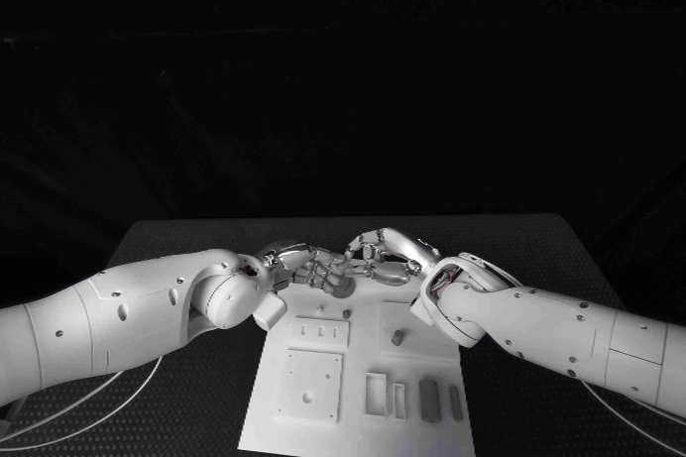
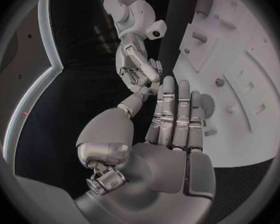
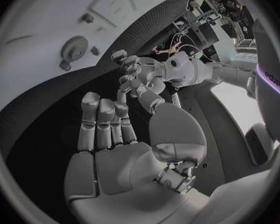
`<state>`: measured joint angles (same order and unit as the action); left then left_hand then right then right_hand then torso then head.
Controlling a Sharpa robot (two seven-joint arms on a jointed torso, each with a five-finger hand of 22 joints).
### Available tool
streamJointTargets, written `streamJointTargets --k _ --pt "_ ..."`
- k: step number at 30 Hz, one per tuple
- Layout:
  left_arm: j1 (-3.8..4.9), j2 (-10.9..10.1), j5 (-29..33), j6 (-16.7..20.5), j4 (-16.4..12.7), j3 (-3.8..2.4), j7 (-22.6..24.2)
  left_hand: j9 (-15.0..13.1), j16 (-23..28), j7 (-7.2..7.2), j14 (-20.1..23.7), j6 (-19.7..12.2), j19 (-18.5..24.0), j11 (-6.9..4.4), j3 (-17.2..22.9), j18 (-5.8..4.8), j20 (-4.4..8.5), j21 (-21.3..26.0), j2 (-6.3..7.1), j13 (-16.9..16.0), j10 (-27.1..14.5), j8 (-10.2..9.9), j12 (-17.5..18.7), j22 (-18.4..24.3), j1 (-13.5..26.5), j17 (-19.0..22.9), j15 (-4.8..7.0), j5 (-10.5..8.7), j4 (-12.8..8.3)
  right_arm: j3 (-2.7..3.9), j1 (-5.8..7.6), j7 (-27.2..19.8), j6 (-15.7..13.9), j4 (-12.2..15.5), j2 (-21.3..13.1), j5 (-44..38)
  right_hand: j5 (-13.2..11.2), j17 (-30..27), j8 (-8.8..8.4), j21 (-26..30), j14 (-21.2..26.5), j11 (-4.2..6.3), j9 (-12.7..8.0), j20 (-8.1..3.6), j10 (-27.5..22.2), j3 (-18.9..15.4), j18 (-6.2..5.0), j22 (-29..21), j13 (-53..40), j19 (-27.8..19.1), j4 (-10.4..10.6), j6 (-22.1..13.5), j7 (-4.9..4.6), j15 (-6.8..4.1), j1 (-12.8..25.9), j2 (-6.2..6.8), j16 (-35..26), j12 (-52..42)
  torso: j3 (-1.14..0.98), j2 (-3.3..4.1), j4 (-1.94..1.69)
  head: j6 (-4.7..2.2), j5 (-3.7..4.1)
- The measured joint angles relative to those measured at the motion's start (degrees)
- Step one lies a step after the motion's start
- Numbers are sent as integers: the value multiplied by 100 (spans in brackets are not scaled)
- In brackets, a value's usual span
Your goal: Assemble the parts on the task board
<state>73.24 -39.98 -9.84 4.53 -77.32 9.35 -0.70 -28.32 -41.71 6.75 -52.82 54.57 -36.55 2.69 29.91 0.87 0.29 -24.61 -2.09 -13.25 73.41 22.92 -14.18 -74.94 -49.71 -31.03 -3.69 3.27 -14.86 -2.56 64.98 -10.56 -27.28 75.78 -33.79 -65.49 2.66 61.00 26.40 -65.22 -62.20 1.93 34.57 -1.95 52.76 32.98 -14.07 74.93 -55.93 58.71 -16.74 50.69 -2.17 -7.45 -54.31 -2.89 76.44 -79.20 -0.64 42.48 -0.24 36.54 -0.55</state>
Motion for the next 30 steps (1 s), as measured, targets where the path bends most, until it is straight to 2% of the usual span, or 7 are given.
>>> streamJointTargets --k 4,19,20,21,22,26,30 --pt "-1 5 3 -8 -5 0 -26 10 0 2 0 -2 22 0 16 0 22 0 136 0 0 -2 0 0 57 6 0 0 16 0 0 -1 4 2 10 -11 0 0 0 0 0 4 0 0 -4 0 -1 0 -4 0 0 0 0 0 -1 1 0 0 0 0 0 -1 -1" --pt "-1 7 -42 -85 -4 0 -103 -7 0 2 0 -3 22 0 59 0 22 -23 172 -16 0 -13 0 1 48 6 0 0 12 -1 0 -5 80 -11 23 -42 0 -1 2 0 1 14 0 1 -13 0 -3 -1 -3 0 0 0 0 2 -9 -5 0 0 -1 0 -1 9 -1" --pt "-1 7 -50 -91 -3 0 -106 -7 0 2 0 -3 22 0 83 0 22 -23 162 -16 0 -13 0 1 39 6 0 0 11 0 1 -6 92 -13 24 -42 0 -1 3 0 1 14 0 1 -13 0 -2 -1 -4 0 0 0 0 2 -9 -5 0 0 -1 -1 -1 10 -1" --pt "-1 7 -58 -97 -2 0 -108 -15 0 -1 0 1 22 -1 141 0 22 -23 94 -22 0 -13 0 1 -30 6 0 0 -10 0 2 -6 106 -15 25 -43 0 0 3 0 1 14 0 -1 -13 0 -3 -1 -4 -2 0 0 0 2 -9 -4 0 0 -1 -1 -1 11 -1" --pt "-2 7 -71 -104 0 1 -110 -23 0 -31 0 31 22 -24 217 0 22 -23 -29 -33 23 -14 0 1 -154 6 0 0 -60 1 4 -7 125 -17 25 -43 -1 2 3 0 2 14 0 8 -12 0 -3 -2 -3 -32 0 0 0 3 -9 -4 0 0 -1 -1 -1 12 -1" --pt "-4 6 -110 -124 5 4 -118 -31 0 -61 0 61 22 -33 252 0 22 -23 -94 -35 32 -18 0 2 -218 6 0 0 -95 2 5 -10 175 -21 26 -45 -1 4 3 0 8 13 0 0 -12 0 -3 -2 -3 -41 0 0 0 9 -9 -4 0 0 -1 -1 -1 18 -4" --pt "-5 4 -145 -143 6 4 -122 -33 0 -71 0 110 21 -68 327 0 22 -45 -222 -47 68 -11 0 2 -346 6 0 -2 -147 2 5 -15 210 -29 24 -52 -1 4 4 0 25 -17 0 19 -42 0 -3 -3 -3 -62 0 0 0 -3 -32 19 -23 0 -2 -1 0 23 -9"
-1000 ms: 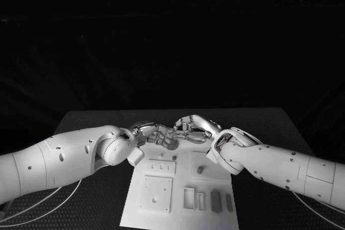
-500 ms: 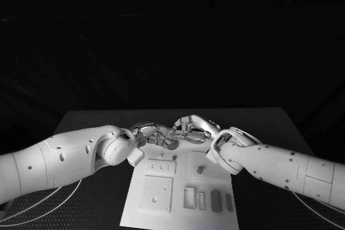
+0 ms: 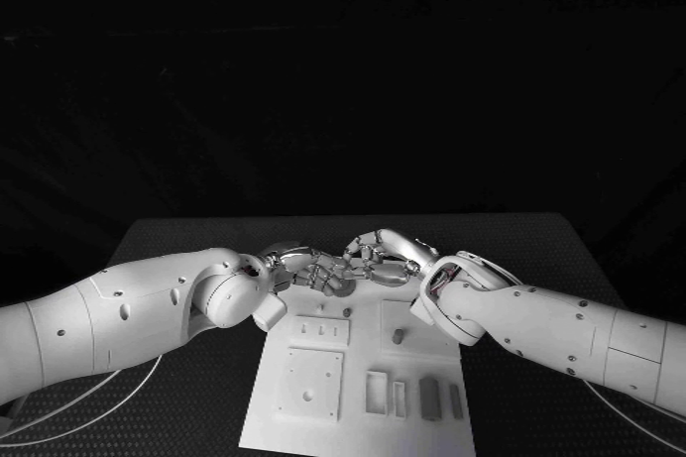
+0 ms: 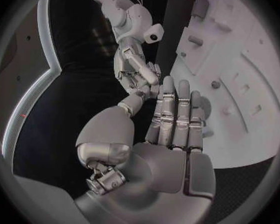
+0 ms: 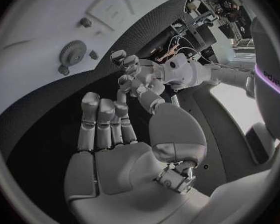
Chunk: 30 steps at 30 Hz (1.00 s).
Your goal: Assemble the parts on the task board
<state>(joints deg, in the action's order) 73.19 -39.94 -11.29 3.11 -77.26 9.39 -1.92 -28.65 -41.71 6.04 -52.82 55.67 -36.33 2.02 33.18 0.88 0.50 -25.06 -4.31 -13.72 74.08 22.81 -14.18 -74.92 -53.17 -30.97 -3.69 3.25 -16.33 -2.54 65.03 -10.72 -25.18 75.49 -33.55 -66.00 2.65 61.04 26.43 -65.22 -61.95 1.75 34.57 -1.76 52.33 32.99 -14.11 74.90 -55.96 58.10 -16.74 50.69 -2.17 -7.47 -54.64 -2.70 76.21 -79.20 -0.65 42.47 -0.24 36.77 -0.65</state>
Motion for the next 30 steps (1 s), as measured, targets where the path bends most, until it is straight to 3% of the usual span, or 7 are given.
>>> streamJointTargets --k 13,17,20,22,23,25,30 --pt "1 1 -143 -70 9 -6 0 -71 -48 21 -42 21 0 -17 -21 0 0 -22 -160 -37 55 20 -46 1 8 -12 42 74 -20 -6 -4 -55 40 -15 -19 -11 -22 -4 -23 1 41 -2 0 22 -43 17 -6 5 18 -39 -16 1 1 26 1 0 -87 88 -2 -2 0 10 -2" --pt "3 4 -182 -91 14 -7 0 -71 -89 21 -42 21 42 -38 -29 0 -39 -22 -173 -56 76 18 -52 1 -5 -26 42 172 -26 -7 -4 -85 43 -29 -13 16 -26 -44 -227 135 165 -93 1 77 -182 299 -14 2 75 -159 89 10 4 108 -139 175 -232 241 -1 -1 1 13 -2" --pt "2 6 -205 -114 14 -7 -2 -76 -89 21 -42 21 93 -38 -45 1 -30 -22 -173 -63 76 33 -68 1 -5 -28 42 224 -41 -7 -3 -108 44 -42 -10 45 -6 -73 -379 271 331 -183 14 174 -306 474 -54 -51 122 -277 132 165 -126 191 -160 396 -365 368 0 -1 3 14 1" --pt "2 6 -212 -127 15 -7 -3 -83 -89 21 -42 21 114 -38 -47 0 -51 -22 -173 -66 76 33 -68 1 -5 -28 42 224 -40 -7 -2 -122 53 -47 -8 62 6 -99 -489 337 396 -249 463 213 -373 519 -54 -82 142 -334 136 36 -264 256 -196 496 -436 428 0 -1 3 13 2" --pt "2 6 -215 -133 16 -7 -3 -85 -89 21 -42 21 113 -38 -47 0 -51 -22 -173 -69 76 33 -68 1 -5 -28 42 224 -39 -7 -2 -125 56 -51 -8 69 25 -123 -538 367 419 -289 492 237 -412 532 -53 -95 152 -359 135 44 -361 281 -211 550 -472 446 -1 -1 3 12 2" --pt "2 4 -220 -146 19 -9 -3 -88 -89 21 -42 21 113 -20 -52 0 -51 -22 -173 -69 95 33 -68 1 -5 -33 42 225 -35 -8 -2 -126 62 -66 -9 81 29 -145 -604 379 444 -330 475 247 -452 546 -43 -107 160 -368 149 21 -440 306 -244 639 -500 466 1 -1 2 11 2" --pt "2 4 -230 -177 17 -8 -3 -115 -112 21 -42 21 113 -19 -52 0 -51 -22 -173 -76 96 34 -68 1 -5 -36 42 246 -35 -8 0 -124 70 -95 -15 103 30 -172 -669 406 485 -381 403 288 -504 525 -6 -116 173 -409 128 -48 -527 348 -323 749 -548 492 2 -1 1 11 4"
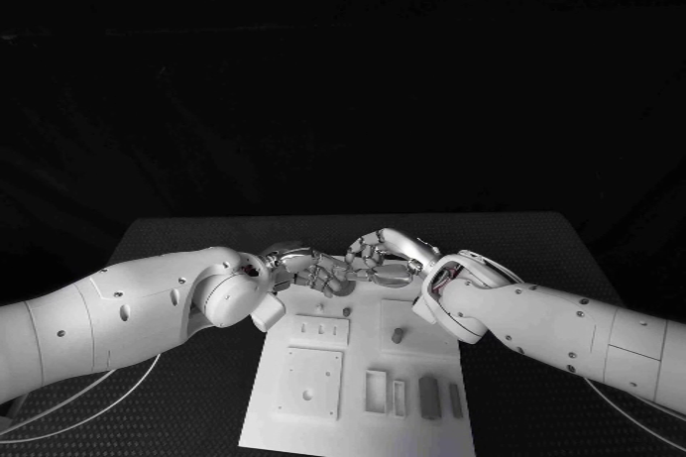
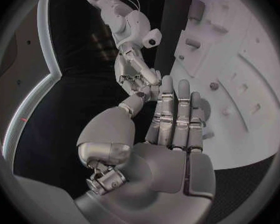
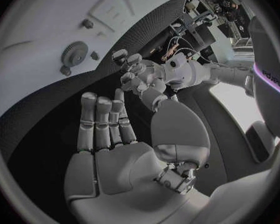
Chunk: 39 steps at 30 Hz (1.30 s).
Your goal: Assemble the parts on the task board
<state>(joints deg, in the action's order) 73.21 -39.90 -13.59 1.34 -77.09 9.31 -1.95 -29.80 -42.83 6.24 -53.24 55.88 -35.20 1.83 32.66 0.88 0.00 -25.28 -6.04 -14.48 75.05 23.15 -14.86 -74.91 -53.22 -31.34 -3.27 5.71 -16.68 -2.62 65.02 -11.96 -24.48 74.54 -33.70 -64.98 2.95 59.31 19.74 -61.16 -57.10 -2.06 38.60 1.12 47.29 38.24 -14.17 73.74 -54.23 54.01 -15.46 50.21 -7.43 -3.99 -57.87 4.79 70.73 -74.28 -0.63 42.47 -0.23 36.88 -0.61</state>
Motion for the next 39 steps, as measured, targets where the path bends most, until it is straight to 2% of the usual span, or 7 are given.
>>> streamJointTargets --k 23,27,30,33,35,37,39 --pt "-9 -2 -89 -33 6 -1 11 5 -22 19 -20 19 0 -20 -9 0 0 -45 -13 -18 21 -8 -22 -4 32 -13 20 -1 -7 -2 -1 23 25 -38 -33 33 0 -21 -22 27 21 -22 -19 20 -21 -4 31 -9 12 -20 -4 -8 -44 24 -36 36 -29 3 -2 2 -1 13 7" --pt "-10 -5 -123 -23 49 -1 17 -4 -65 20 -42 20 -6 -19 -10 0 5 -89 -22 -35 21 -9 -51 -4 56 -24 19 -27 -6 -2 -1 29 30 -38 -103 69 17 -20 -22 46 21 -22 -26 21 -21 -30 30 -15 19 -20 22 -7 -44 24 12 86 -29 3 -2 2 -1 13 3" --pt "-11 -15 -204 -13 96 -1 18 -53 -81 20 -72 21 -76 -39 -24 0 75 -155 -66 -62 41 -13 -84 -3 98 -33 30 -139 8 -2 -1 26 30 -50 -174 151 17 -30 -47 60 25 -32 -40 43 -31 -62 31 -21 29 -42 54 -7 -44 28 30 192 -49 8 -4 2 -1 12 -1" --pt "-11 -33 -370 18 118 0 -12 -92 -110 19 -81 21 -114 -39 -63 0 113 -200 -99 -85 42 -14 -120 -3 128 -40 39 -190 0 -1 5 3 29 -62 -249 310 17 -184 -104 350 244 -99 -79 184 -213 -166 -4 -135 183 -256 93 -52 -130 157 113 275 -329 245 -6 1 0 13 -10" --pt "-10 -44 -554 59 125 0 -72 -138 -166 19 -124 21 -200 -58 -98 0 151 -269 -137 -119 61 -12 -175 -3 165 -61 82 -191 -4 -1 20 -20 29 -90 -298 470 39 -460 -114 811 530 -175 -101 346 -447 -274 -11 -349 465 -581 61 -126 -202 314 173 287 -761 593 -6 1 3 15 -13" --pt "-10 -47 -722 87 135 0 -161 -188 -274 19 -196 21 -293 -68 -118 -1 227 -378 -175 -162 72 12 -247 -3 188 -105 124 -201 -8 -1 49 -47 31 -137 -335 647 40 -741 -115 1243 716 -264 -102 484 -639 -337 -78 -561 762 -812 46 -167 -195 486 209 272 -1157 889 -6 -1 5 15 -15" --pt "-9 -47 -859 93 144 -1 -240 -240 -384 19 -234 21 -372 -69 -118 -2 300 -478 -188 -204 72 22 -316 -3 187 -147 151 -201 -8 -1 85 -69 39 -192 -357 810 83 -1013 -115 1626 853 -357 -102 602 -757 -354 -85 -763 1062 -971 43 -215 -168 617 221 260 -1528 1161 -9 -2 7 14 -15"
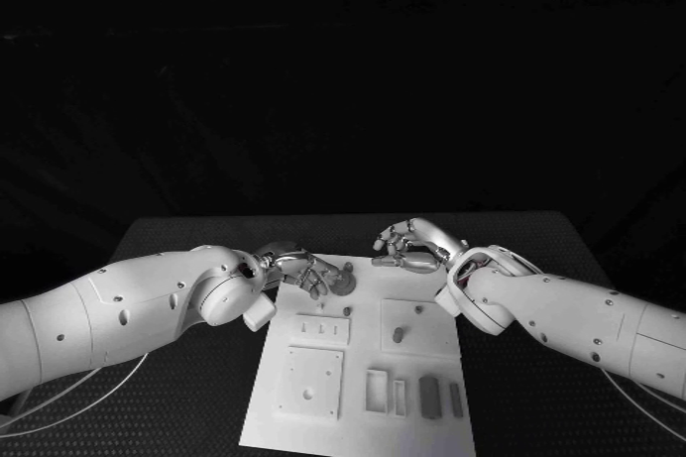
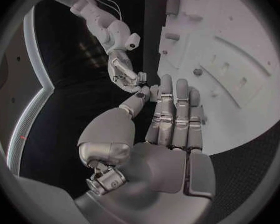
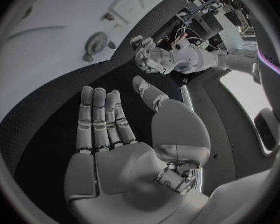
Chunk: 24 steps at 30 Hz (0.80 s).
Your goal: Assemble the parts on the task board
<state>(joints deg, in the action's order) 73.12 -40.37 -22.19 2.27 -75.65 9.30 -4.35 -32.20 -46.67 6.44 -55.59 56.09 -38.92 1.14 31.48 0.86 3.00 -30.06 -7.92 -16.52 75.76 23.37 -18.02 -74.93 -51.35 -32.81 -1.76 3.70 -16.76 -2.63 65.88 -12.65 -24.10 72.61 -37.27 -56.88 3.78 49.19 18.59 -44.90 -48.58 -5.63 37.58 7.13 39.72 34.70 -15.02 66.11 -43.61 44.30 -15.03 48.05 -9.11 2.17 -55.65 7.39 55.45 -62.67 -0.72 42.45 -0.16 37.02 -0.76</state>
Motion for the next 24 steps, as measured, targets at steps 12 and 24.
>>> streamJointTargets --k 12,24 --pt "163 52 -836 -196 98 -3 -505 -229 -2124 -105 -829 37 -1404 -394 -199 138 396 -2040 -15 -1619 225 -122 -2312 1 -122 -864 836 77 8 109 306 -111 205 -1057 9 1431 227 -1440 0 1918 -406 -235 -335 506 549 -12 37 -1345 2513 -131 -18 -85 -2 392 118 -77 -2454 2176 -12 1 3 2 -8" --pt "323 172 -1757 -537 -8 3 -1124 -306 -2856 -120 -1028 23 -1824 -525 -132 272 580 -3036 -18 -2559 52 -197 -3535 2 1 -979 921 502 8 122 451 -117 678 -1907 164 2338 310 -1797 0 2497 -762 -267 -658 492 1427 23 34 -1852 3576 125 -21 -207 -83 375 111 -295 -3286 3770 -14 0 -4 69 -11"
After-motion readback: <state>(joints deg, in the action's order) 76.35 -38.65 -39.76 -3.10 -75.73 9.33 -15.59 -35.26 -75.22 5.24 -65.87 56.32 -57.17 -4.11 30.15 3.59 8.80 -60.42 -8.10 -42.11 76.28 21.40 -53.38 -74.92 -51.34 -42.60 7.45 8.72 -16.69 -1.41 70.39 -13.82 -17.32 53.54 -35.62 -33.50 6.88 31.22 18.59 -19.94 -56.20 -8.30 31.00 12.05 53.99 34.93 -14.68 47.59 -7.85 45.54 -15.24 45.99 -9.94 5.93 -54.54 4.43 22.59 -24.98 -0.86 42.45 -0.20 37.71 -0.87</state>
